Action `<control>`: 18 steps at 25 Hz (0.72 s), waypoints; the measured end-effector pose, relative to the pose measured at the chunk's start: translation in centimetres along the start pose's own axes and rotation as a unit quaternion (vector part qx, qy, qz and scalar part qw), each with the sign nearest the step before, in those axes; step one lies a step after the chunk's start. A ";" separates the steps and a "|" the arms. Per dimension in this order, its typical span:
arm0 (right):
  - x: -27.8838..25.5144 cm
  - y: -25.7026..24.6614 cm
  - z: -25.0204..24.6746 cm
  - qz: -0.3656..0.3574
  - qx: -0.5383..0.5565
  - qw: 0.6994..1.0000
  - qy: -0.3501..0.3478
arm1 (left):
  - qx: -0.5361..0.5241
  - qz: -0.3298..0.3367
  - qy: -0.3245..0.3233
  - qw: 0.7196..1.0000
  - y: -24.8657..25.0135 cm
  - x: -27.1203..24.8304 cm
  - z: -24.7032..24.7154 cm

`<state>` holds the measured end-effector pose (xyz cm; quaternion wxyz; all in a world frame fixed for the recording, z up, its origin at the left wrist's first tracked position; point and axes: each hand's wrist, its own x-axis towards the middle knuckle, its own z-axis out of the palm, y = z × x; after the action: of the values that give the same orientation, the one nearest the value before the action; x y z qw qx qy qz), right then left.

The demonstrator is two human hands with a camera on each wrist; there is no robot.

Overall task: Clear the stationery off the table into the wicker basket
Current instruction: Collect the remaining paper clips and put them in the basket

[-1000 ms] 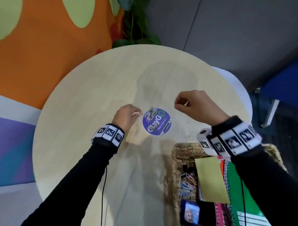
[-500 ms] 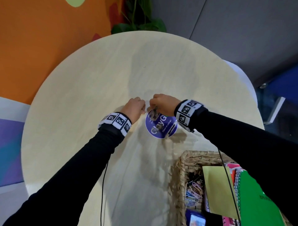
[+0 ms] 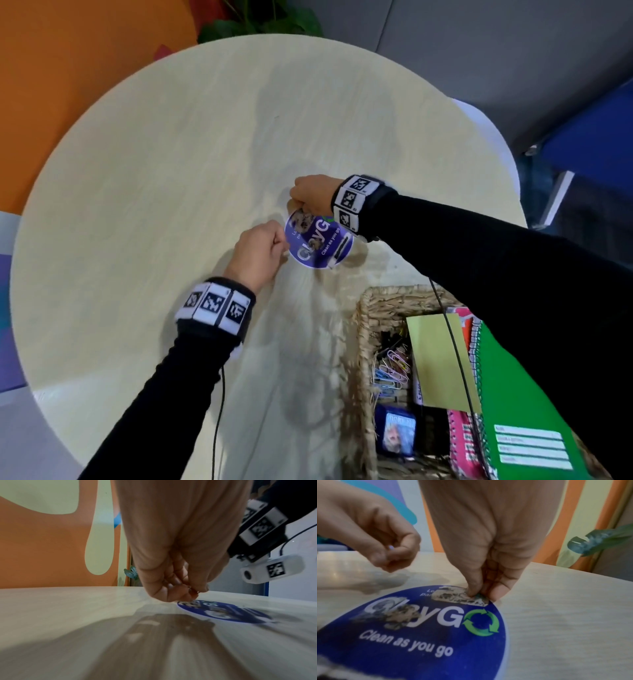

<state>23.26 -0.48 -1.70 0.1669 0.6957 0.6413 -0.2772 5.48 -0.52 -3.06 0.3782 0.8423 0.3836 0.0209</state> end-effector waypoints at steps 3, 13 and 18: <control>-0.2 -0.5 0.2 0.007 -0.005 1.000 0.007 | -0.010 0.007 -0.019 1.000 0.6 -3.1 1.5; -2.1 -2.1 1.1 0.092 0.049 0.992 0.074 | -0.029 0.026 -0.065 0.997 1.3 -10.9 4.7; -7.2 -1.0 1.1 0.124 0.078 0.987 0.069 | -0.031 0.048 -0.054 0.997 1.6 -13.2 4.1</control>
<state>21.95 -6.75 1.82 0.1002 0.7981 0.5366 -0.2549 -1.52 -12.45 -1.55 0.4224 0.8478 0.3207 0.0057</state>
